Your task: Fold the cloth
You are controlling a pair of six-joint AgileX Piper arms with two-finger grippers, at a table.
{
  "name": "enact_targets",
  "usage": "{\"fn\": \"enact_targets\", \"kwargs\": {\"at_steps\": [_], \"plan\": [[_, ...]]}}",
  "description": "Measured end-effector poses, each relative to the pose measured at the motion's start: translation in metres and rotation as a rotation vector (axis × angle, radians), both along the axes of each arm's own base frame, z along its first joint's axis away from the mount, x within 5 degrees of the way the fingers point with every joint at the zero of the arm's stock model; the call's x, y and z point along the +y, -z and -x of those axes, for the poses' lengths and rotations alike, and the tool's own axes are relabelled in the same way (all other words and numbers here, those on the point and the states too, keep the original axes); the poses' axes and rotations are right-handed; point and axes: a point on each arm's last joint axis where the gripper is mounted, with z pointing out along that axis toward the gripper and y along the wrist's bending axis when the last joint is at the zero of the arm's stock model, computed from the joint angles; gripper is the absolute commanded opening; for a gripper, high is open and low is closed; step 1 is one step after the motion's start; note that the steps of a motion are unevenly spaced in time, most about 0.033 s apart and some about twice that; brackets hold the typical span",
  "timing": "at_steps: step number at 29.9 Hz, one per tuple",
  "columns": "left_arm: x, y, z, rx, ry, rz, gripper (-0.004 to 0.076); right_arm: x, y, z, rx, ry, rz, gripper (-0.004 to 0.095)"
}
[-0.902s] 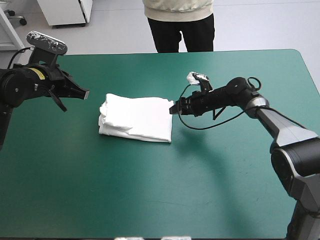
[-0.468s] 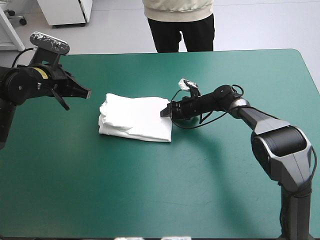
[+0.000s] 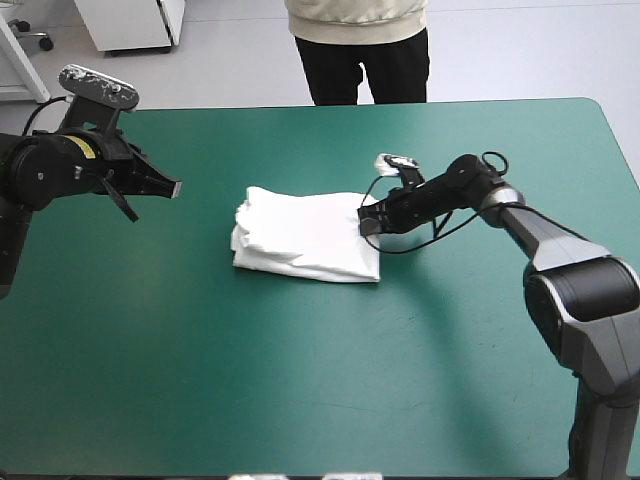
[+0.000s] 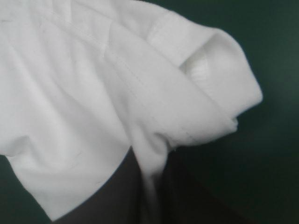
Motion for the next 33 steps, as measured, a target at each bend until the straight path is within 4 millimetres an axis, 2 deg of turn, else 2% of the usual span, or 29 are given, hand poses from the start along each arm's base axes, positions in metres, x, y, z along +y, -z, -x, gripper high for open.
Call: {"fn": "enact_targets", "kwargs": {"at_steps": [5, 11, 17, 21, 23, 24, 28, 30, 31, 33], "plan": [[0.000, 0.000, 0.000, 0.000, 0.000, 0.001, -0.0009, -0.062, -0.035, 0.023, -0.037, 0.080, 0.212, 0.0005], [0.000, 0.000, 0.000, 0.000, 0.000, 0.001, -0.0009, -0.142, -0.066, 0.075, -0.024, 0.270, 0.431, 0.0000], [0.000, 0.000, 0.000, 0.000, 0.001, 0.002, -0.0009, -0.215, -0.080, 0.126, 0.006, 0.515, 0.541, 0.0000], [0.000, 0.000, 0.000, 0.000, 0.002, 0.000, -0.0009, -0.243, -0.082, 0.146, 0.030, 0.630, 0.564, 0.0011], [0.000, 0.000, 0.000, -0.001, 0.003, 0.000, -0.0009, -0.248, -0.082, 0.150, 0.037, 0.646, 0.573, 0.0081], [0.000, 0.000, 0.000, -0.001, 0.003, 0.000, -0.0009, -0.249, -0.081, 0.151, 0.039, 0.649, 0.573, 0.0153], [0.000, 0.000, 0.000, 0.000, 0.003, 0.000, -0.0009, -0.247, -0.082, 0.151, 0.040, 0.653, 0.556, 0.0585], [0.000, 0.000, 0.000, 0.002, 0.003, -0.002, -0.0009, -0.247, -0.082, 0.151, 0.046, 0.652, 0.553, 0.0754], [0.000, 0.000, 0.000, 0.003, 0.005, -0.004, -0.0009, -0.246, -0.083, 0.152, 0.046, 0.655, 0.550, 0.0809], [0.000, -0.001, 0.001, -0.001, 0.005, -0.003, -0.0009, -0.245, -0.086, 0.154, 0.037, 0.663, 0.544, 0.0826]]}}
